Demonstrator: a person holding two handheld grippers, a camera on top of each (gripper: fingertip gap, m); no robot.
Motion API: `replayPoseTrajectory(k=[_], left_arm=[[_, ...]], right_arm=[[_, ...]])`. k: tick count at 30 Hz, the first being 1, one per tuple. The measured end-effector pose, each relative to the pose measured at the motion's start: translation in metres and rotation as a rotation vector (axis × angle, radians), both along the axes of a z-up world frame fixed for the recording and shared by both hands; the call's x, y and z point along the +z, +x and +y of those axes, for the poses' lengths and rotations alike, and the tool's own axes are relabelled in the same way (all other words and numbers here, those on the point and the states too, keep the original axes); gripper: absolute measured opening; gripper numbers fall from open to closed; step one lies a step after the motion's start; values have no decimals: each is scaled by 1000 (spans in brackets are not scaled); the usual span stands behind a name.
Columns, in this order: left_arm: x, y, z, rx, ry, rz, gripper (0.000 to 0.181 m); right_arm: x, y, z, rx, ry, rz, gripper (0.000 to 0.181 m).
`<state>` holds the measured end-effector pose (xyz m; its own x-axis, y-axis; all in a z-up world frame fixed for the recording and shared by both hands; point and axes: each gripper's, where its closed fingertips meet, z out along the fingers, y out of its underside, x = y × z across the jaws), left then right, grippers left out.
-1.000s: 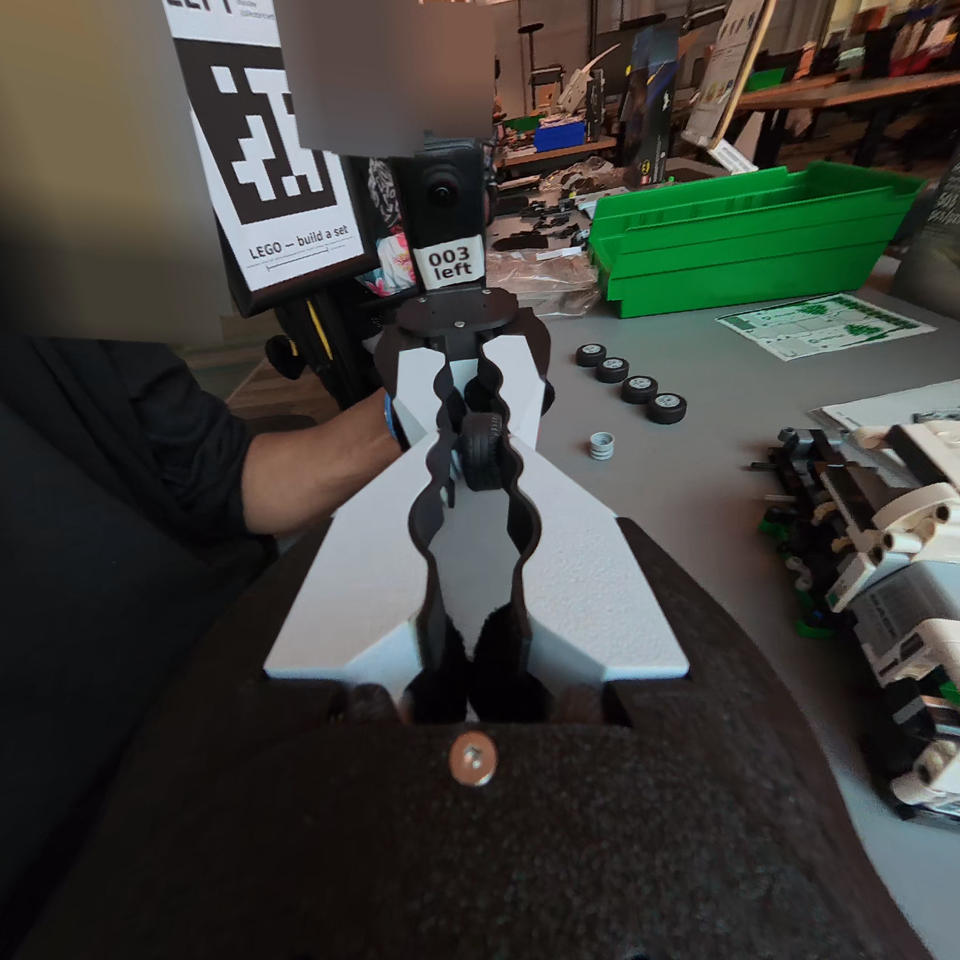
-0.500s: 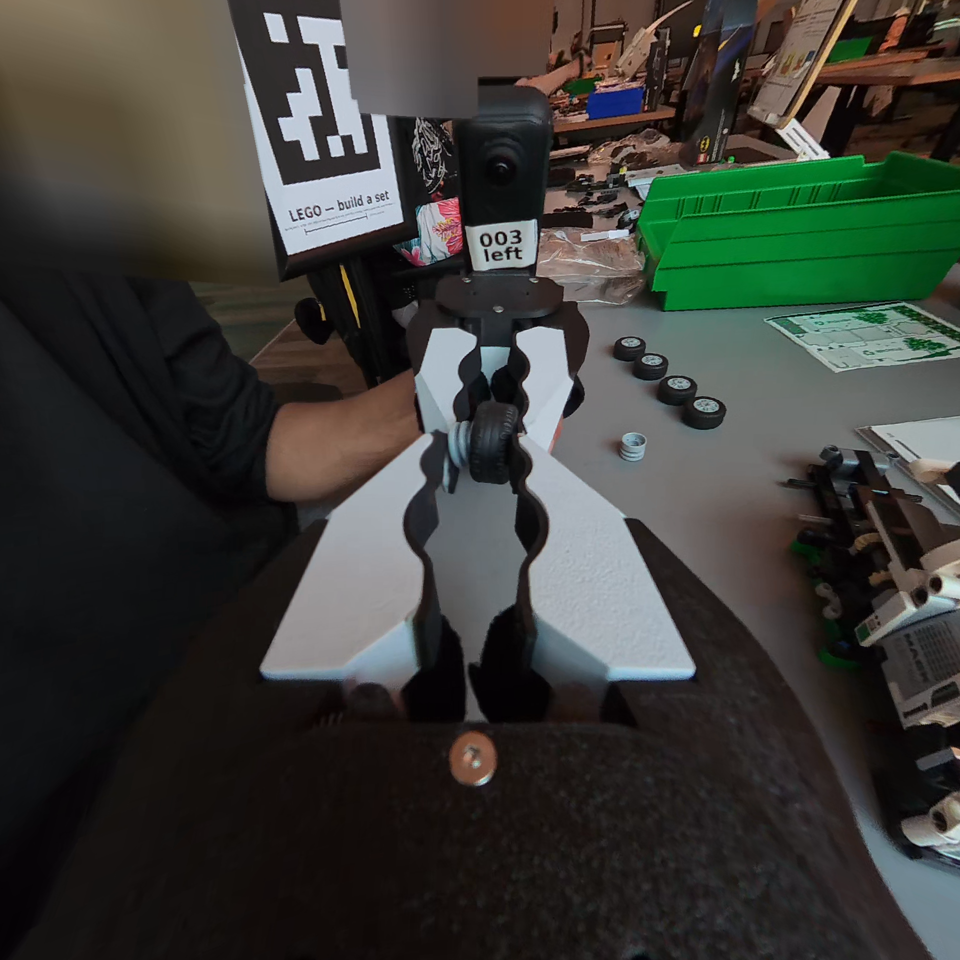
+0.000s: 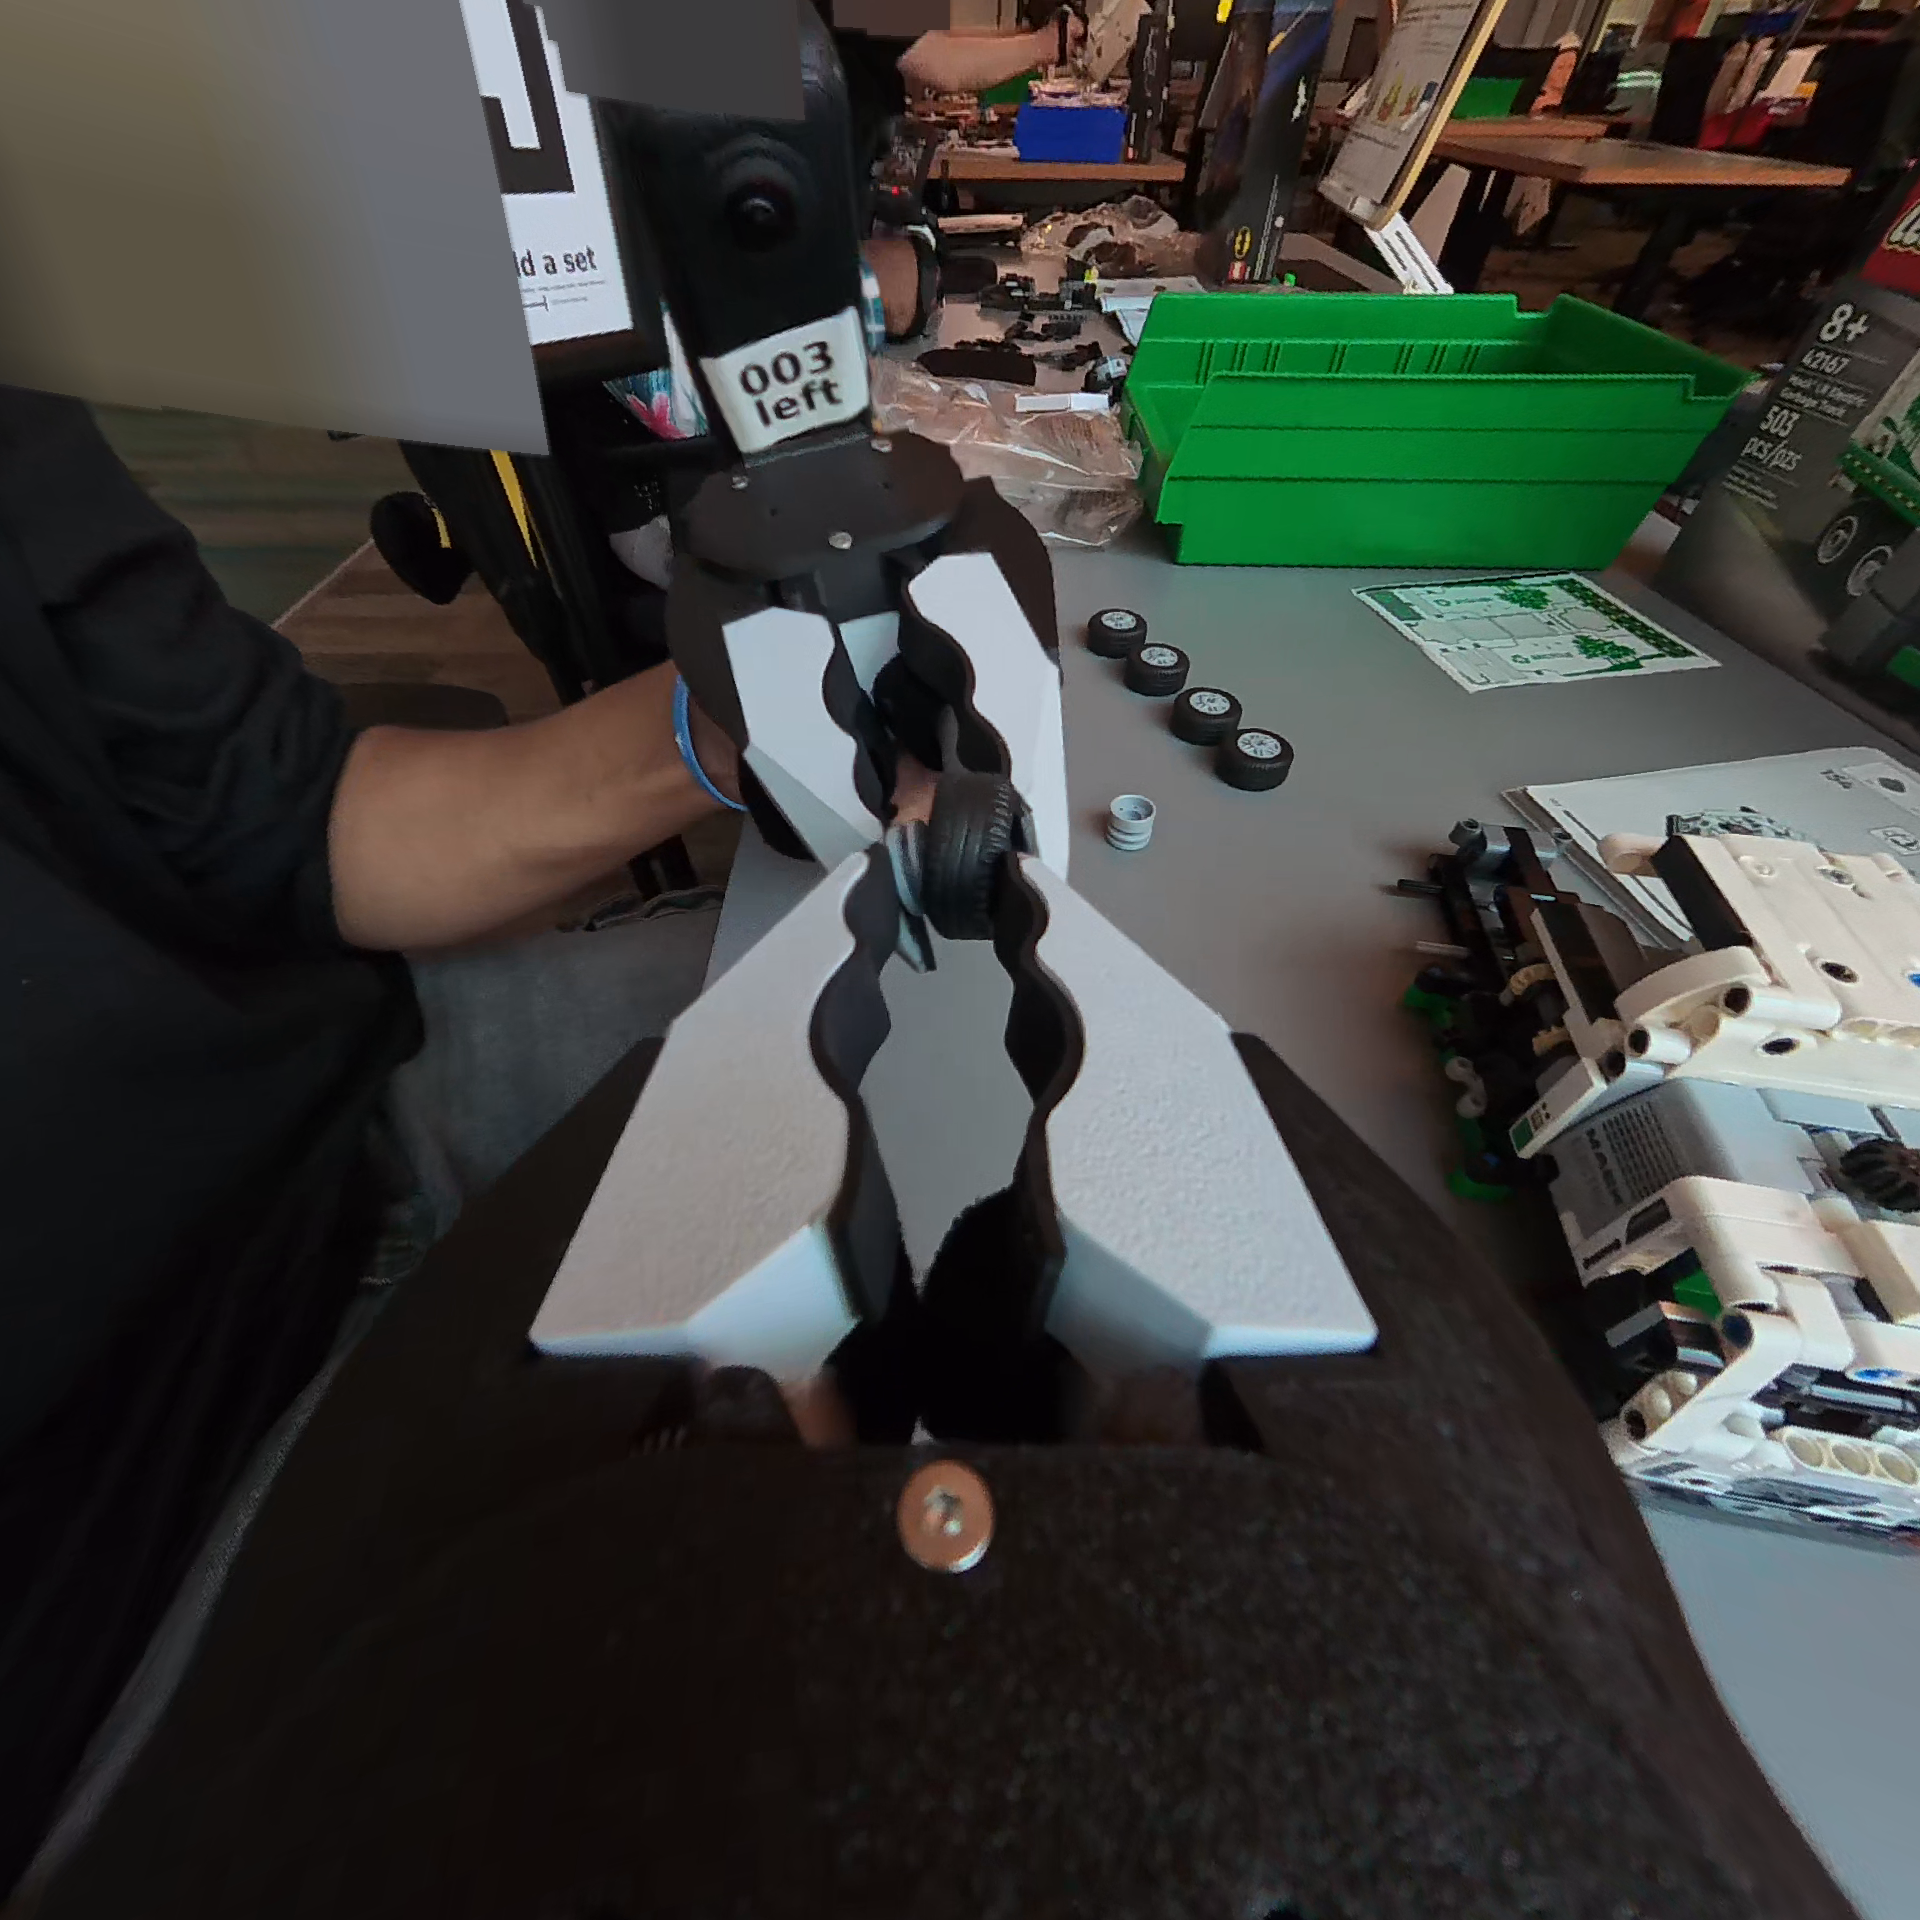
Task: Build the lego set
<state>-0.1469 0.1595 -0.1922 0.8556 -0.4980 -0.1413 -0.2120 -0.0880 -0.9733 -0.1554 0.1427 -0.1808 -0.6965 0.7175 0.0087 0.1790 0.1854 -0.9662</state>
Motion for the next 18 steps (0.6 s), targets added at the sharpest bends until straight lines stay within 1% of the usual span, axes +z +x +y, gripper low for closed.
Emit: replayPoseTrajectory(k=[4,6,7,8,10,11,12,15,18], left_arm=[[-11,-9,7,93,-6,113,21],[-19,-15,12,143,-26,180,21],[-22,-14,12,142,-41,171,21],[-24,-15,13,154,-50,183,21],[-34,-16,14,196,-65,265,21],[-37,-16,14,202,-73,273,21],[-37,-16,12,194,-74,257,22],[-27,-15,5,136,-66,139,22],[-32,-21,8,152,-112,128,21]], right_arm=[[-11,-5,8,-58,56,-20,18],[-18,-8,13,-109,156,-3,18],[-19,-7,13,-120,204,15,19],[-20,-7,14,-137,270,36,20],[-30,-6,15,-147,441,57,21],[-32,-6,14,-148,488,61,21],[-30,-6,12,-157,499,73,22],[-17,-9,5,-177,519,189,22],[-25,-14,11,-208,532,130,20]])
